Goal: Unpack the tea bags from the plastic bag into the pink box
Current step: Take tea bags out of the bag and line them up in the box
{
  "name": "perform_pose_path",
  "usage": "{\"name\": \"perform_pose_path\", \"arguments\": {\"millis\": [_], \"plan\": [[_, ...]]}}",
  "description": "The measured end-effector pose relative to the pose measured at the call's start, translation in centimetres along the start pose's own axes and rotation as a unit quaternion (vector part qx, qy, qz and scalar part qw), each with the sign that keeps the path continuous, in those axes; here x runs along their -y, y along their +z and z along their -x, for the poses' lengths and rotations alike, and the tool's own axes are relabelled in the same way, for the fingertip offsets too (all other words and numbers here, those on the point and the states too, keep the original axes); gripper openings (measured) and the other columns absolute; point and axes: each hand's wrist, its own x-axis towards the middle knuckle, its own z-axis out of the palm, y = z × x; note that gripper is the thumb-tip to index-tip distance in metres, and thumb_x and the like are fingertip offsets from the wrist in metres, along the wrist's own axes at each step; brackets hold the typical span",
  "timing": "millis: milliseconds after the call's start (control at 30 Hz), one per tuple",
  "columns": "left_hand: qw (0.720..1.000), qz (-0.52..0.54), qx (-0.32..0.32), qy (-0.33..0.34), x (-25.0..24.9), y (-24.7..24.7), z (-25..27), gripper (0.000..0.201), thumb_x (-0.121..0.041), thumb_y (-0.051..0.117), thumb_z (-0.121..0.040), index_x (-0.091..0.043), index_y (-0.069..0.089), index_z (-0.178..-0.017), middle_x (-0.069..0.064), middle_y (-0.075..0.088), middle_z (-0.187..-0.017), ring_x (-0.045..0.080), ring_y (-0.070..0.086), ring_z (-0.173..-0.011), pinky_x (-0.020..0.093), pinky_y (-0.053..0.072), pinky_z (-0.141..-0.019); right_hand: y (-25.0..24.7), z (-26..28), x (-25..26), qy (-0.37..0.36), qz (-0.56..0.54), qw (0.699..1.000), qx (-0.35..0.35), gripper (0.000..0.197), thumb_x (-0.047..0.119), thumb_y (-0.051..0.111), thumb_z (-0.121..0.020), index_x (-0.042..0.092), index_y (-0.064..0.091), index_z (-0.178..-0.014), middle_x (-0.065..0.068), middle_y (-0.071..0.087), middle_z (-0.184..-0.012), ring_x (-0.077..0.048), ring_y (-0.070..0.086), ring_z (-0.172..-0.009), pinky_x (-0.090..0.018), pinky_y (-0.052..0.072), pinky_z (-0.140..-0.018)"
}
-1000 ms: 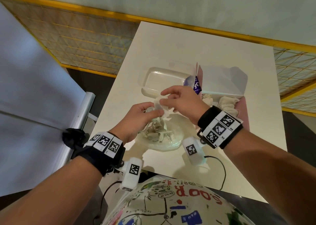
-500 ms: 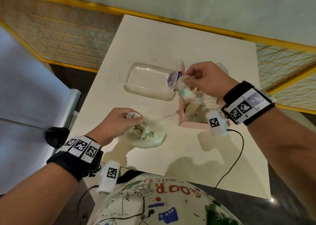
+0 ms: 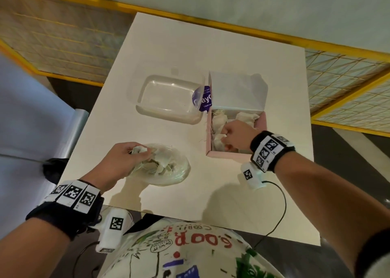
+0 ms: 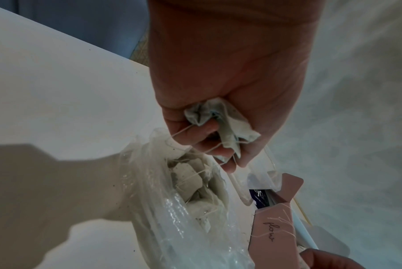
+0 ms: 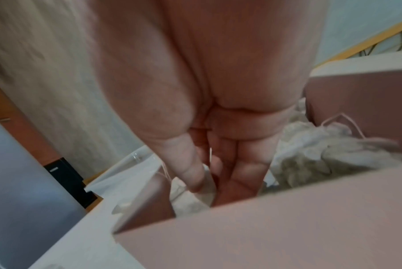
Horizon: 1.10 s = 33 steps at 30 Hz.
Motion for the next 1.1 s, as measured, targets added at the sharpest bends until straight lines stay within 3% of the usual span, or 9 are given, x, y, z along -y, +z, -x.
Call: {"name": "perform_pose_path", "arguments": {"millis": [133,233,367,467,600,767,833,967,1100], "plan": [[1.000,-0.004,-0.009,-0.005,0.1,0.2,0.1,0.012,-0.026,0.076,-0.090,-0.015,0.079,-0.093,0.009,0.074,-0.081,0.012,0.058,-0.061,0.025,0.038,-0.053,1.2,-1.2,-0.3,0.038,-0.018,0.999,-0.013,0.014,0.002,0.061,-0.087,-0.001,0.067,-0.099,-0.015,0.074,-0.090,-0.016,0.069,-0.059,-0.026,0.056,-0.054],[1.000,-0.002,-0.013,-0.016,0.2,0.2,0.1,0.013,-0.026,0.074,-0.092,-0.013,0.078,-0.094,0.008,0.067,-0.073,0.007,0.048,-0.046,0.021,0.032,-0.045,1.3,-1.9,-0.7,0.051,-0.019,0.998,-0.009,0.022,0.015,0.070,-0.082,0.015,0.062,-0.103,-0.007,0.072,-0.087,-0.018,0.072,-0.067,-0.031,0.059,-0.064],[1.000,0.007,-0.016,-0.020,0.3,0.3,0.0,0.013,-0.020,0.072,-0.093,-0.009,0.076,-0.097,-0.005,0.063,-0.058,0.002,0.044,-0.039,0.018,0.030,-0.041,1.3,-3.2,-1.2,0.039,0.155,0.985,-0.063,0.083,0.064,0.068,-0.048,0.031,0.036,-0.118,-0.005,0.059,-0.114,-0.030,0.063,-0.094,-0.047,0.056,-0.083],[0.999,0.016,-0.018,-0.024,0.4,0.6,-0.1,0.011,-0.017,0.071,-0.094,-0.007,0.075,-0.098,-0.009,0.061,-0.053,0.001,0.044,-0.037,0.016,0.029,-0.039,1.2,-3.0,-0.7,0.034,0.213,0.975,-0.045,0.100,0.074,0.064,-0.035,0.032,0.032,-0.121,-0.006,0.047,-0.124,-0.035,0.058,-0.102,-0.051,0.053,-0.088],[0.999,0.023,-0.018,-0.025,0.3,0.8,-0.1,0.011,-0.018,0.073,-0.093,-0.008,0.076,-0.096,-0.009,0.063,-0.054,0.002,0.043,-0.037,0.016,0.028,-0.037,1.0,-1.9,0.3,-0.015,0.254,0.967,-0.003,0.056,0.036,0.080,-0.072,0.020,0.052,-0.117,-0.005,0.061,-0.113,-0.027,0.062,-0.096,-0.035,0.052,-0.084],[0.999,0.026,-0.024,-0.020,0.3,0.6,-0.1,0.010,-0.024,0.074,-0.093,-0.015,0.077,-0.092,-0.008,0.068,-0.061,0.009,0.045,-0.045,0.018,0.028,-0.038,1.7,-2.5,0.6,-0.070,0.226,0.972,0.003,0.010,0.011,0.059,-0.088,0.015,0.068,-0.092,0.005,0.059,-0.083,-0.020,0.057,-0.078,-0.030,0.048,-0.076],[0.999,0.025,-0.020,-0.018,0.5,0.6,-0.2,0.011,-0.023,0.073,-0.093,-0.012,0.076,-0.094,-0.010,0.066,-0.058,0.003,0.045,-0.040,0.017,0.029,-0.038,1.3,-2.8,1.0,-0.061,0.226,0.972,-0.023,0.011,0.014,0.055,-0.090,0.017,0.063,-0.084,0.003,0.058,-0.081,-0.022,0.058,-0.079,-0.031,0.047,-0.074],[0.999,0.040,-0.004,-0.031,0.7,0.6,-0.2,0.015,-0.025,0.074,-0.092,-0.010,0.076,-0.094,-0.005,0.070,-0.067,0.016,0.049,-0.051,0.019,0.028,-0.044,0.5,-3.2,0.8,-0.035,0.217,0.972,-0.079,0.023,0.020,0.060,-0.087,0.017,0.063,-0.110,-0.006,0.065,-0.102,-0.029,0.064,-0.092,-0.036,0.053,-0.078],[0.992,0.105,0.021,-0.069,0.2,0.4,0.1,0.023,-0.027,0.070,-0.079,-0.009,0.076,-0.093,0.014,0.066,-0.087,0.026,0.040,-0.069,0.024,0.025,-0.050,1.2,-3.2,0.3,-0.060,0.242,0.967,-0.058,0.016,0.016,0.067,-0.084,0.013,0.063,-0.100,0.000,0.063,-0.083,-0.022,0.058,-0.074,-0.031,0.051,-0.073]]}}
